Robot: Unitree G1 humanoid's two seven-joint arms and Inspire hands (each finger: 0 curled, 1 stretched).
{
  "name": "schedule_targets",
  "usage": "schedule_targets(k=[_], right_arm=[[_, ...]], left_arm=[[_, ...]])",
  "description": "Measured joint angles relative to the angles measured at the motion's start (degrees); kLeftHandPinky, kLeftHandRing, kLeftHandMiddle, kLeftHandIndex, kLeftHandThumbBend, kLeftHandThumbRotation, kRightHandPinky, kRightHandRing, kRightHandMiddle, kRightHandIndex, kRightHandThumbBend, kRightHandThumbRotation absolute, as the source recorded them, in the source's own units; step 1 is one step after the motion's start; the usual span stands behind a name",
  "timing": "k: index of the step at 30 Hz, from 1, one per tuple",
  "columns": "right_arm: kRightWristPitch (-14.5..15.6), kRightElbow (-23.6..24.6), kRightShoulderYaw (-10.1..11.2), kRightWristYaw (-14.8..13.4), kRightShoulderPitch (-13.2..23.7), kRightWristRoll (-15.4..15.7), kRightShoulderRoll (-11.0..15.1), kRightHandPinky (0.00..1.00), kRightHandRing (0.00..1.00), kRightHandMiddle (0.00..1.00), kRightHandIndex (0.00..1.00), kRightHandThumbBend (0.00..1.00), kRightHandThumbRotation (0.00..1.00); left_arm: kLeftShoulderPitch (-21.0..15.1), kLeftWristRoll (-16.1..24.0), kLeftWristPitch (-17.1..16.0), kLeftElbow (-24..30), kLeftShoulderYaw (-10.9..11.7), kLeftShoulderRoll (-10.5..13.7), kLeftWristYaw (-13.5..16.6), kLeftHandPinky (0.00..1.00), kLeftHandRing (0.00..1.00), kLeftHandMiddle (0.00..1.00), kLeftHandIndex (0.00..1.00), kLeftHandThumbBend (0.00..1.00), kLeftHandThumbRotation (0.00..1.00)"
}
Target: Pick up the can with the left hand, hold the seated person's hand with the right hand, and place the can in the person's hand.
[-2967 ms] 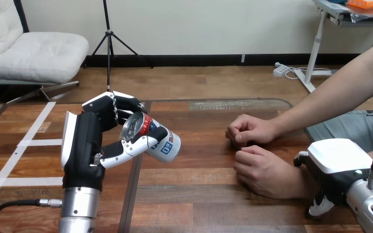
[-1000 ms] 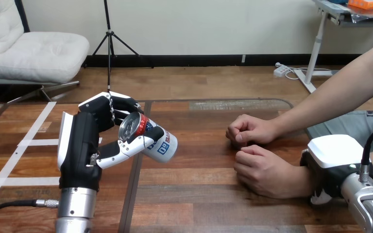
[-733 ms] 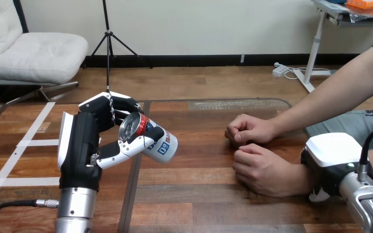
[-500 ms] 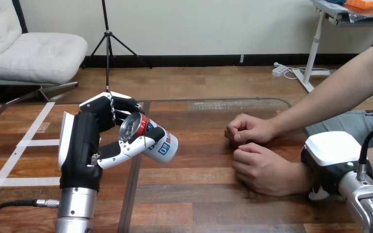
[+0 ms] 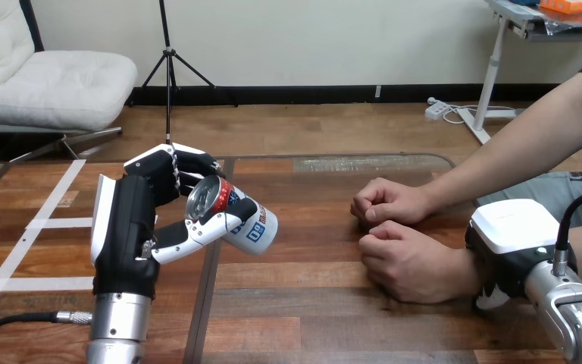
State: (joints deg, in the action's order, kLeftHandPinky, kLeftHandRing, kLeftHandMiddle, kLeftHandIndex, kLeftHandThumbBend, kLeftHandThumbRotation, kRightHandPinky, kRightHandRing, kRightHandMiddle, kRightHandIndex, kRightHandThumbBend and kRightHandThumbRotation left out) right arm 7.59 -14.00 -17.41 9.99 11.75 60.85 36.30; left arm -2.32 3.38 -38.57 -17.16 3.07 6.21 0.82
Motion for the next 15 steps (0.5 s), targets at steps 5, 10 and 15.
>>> schedule_targets(k=[5, 10, 15], right_arm=[[-0.16, -0.2, 0.0, -0.17, 0.0, -0.33, 0.2, 0.0, 0.04, 0.15, 0.42, 0.48, 0.0], [-0.37, -0.44, 0.0, -0.82, -0.01, -0.48, 0.24, 0.0, 0.05, 0.15, 0.38, 0.47, 0.0], [-0.76, -0.9, 0.03, -1.92, -0.02, -1.57, 0.25, 0.0, 0.05, 0.15, 0.36, 0.54, 0.0]], left_arm=[[0.0, 0.0, 0.0, 0.0, 0.07, 0.0, 0.05, 0.33, 0.38, 0.44, 0.43, 0.67, 0.0], [0.0, -0.01, 0.0, 0.0, 0.07, 0.0, 0.05, 0.33, 0.38, 0.43, 0.43, 0.67, 0.0], [0.0, 0.02, 0.0, 0.0, 0.05, -0.03, 0.06, 0.33, 0.38, 0.44, 0.43, 0.67, 0.0]])
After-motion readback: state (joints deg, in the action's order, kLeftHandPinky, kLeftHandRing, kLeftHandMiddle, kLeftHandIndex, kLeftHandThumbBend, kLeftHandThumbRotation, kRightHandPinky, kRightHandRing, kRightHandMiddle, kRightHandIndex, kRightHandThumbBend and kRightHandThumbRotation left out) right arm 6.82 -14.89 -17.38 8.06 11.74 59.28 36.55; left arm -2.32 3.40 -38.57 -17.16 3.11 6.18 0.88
